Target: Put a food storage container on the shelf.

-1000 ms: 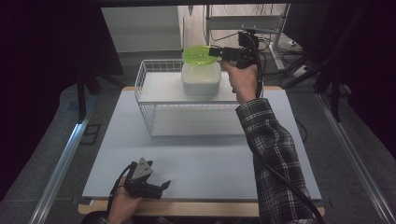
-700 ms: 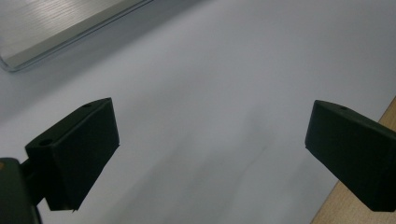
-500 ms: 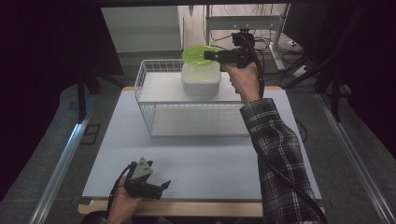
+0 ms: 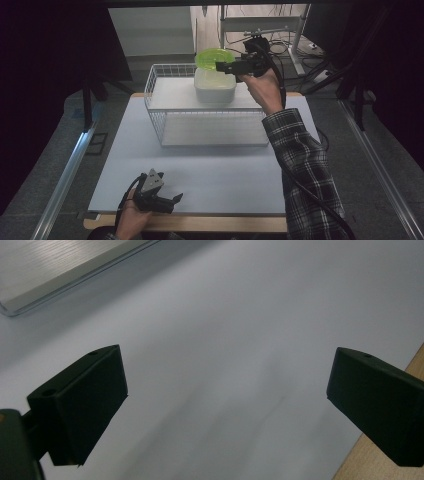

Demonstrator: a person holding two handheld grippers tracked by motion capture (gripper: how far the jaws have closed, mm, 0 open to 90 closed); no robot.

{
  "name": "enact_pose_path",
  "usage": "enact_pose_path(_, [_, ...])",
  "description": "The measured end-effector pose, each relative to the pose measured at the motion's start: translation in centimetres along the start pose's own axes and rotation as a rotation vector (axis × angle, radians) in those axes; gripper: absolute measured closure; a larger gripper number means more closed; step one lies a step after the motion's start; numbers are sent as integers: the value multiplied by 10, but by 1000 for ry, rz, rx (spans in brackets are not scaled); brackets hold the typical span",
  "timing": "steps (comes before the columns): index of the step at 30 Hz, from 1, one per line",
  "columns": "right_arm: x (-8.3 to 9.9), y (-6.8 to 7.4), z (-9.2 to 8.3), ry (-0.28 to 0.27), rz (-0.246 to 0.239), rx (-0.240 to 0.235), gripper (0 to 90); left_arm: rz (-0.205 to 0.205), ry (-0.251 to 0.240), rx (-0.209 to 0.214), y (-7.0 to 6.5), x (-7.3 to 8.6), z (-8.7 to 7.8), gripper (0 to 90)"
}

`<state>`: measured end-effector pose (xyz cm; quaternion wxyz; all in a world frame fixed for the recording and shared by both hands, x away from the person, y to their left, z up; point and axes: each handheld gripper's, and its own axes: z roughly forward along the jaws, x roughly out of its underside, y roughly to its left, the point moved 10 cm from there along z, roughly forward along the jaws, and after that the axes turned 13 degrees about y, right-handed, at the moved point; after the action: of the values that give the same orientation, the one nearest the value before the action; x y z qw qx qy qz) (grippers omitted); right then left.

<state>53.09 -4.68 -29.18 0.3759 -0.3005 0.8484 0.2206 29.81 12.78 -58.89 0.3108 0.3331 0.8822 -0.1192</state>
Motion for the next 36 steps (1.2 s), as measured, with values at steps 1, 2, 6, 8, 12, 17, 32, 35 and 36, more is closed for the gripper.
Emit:
enact_pose_path(1, [1,0,0,2,-6,-3,8,0,0,0,0,0,0,24])
enact_pose_path(2, [3,0,-1,-1,-10,-6,7,0,1,0,0,0,0,24])
enact_pose_path(6, [6,-3,-4,-13,-12,-16,7,-1,1,0,0,0,0,24])
enact_pose_path(8, [8,-3,-6,-17,-14,-22,7,0,1,-1,0,0,0,24])
enact_pose_path(12, [12,-4,-10,-22,-22,-22,8,-2,1,-1,0,0,0,24])
enact_pose_path(17, [18,-2,-14,-27,-24,-36,11,-9,-3,-1,1,0,0,21])
enact_pose_path(32, [41,-1,-19,-27,-38,-40,13,-30,-22,17,2,-2,-2,17])
enact_pose_path(35, [45,0,-21,-28,-48,-39,15,-28,-26,19,2,-2,-2,17])
enact_pose_path(36, [46,1,-21,-28,-44,-40,16,-29,-27,20,2,-2,-2,17])
